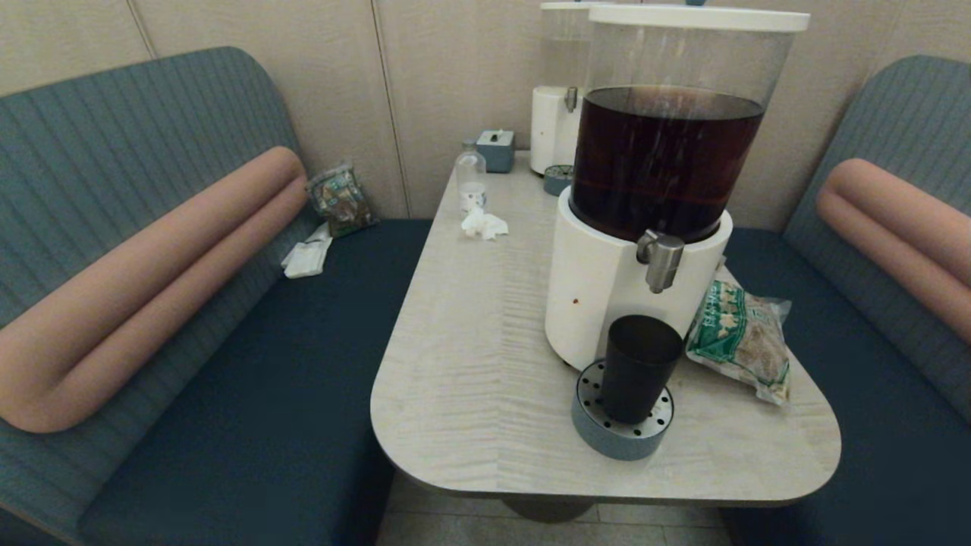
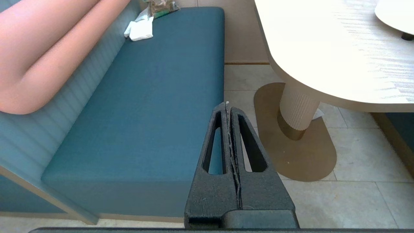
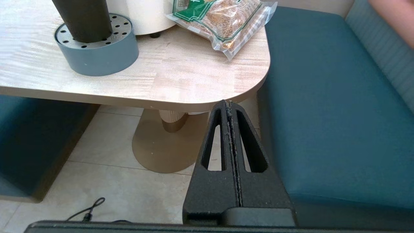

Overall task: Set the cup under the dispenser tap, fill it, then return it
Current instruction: Turn on the faucet

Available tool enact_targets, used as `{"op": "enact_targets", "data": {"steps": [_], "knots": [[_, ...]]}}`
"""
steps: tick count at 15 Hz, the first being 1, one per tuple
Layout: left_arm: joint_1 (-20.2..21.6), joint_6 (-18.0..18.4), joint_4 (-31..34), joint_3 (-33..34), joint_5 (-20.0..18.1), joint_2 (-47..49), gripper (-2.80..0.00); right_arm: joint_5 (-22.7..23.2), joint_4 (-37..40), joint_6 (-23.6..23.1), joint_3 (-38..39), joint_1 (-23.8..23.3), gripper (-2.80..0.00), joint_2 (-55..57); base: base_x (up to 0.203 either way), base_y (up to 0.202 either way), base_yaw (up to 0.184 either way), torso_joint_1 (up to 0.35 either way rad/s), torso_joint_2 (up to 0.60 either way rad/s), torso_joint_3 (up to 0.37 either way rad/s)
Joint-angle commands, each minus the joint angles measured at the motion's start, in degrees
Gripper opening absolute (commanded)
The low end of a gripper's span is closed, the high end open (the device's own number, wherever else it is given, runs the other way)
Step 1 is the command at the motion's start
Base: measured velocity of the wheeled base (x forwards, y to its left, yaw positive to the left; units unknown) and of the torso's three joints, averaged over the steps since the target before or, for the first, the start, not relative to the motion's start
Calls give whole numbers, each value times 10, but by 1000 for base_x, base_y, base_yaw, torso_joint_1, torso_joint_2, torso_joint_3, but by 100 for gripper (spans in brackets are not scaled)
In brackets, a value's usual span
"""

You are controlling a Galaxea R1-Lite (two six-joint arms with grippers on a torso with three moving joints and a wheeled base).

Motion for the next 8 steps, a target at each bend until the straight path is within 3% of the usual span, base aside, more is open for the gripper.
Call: {"op": "enact_targets", "data": {"steps": [1, 3, 6, 8], "knots": [[0, -1, -1, 1, 0, 0, -280, 0, 5, -14, -3, 0, -280, -1, 0, 0, 0, 0, 0, 0], [0, -2, -1, 1, 0, 1, -280, 0, 23, -9, -66, 0, -280, 16, 0, 0, 0, 0, 0, 0], [0, -2, -1, 1, 0, 1, -280, 8, 106, 25, -271, 0, -280, 101, 0, 0, 0, 0, 0, 0], [0, -2, -1, 1, 0, 1, -280, 31, 159, 45, -404, 0, -280, 227, 0, 0, 0, 0, 0, 0]]}}
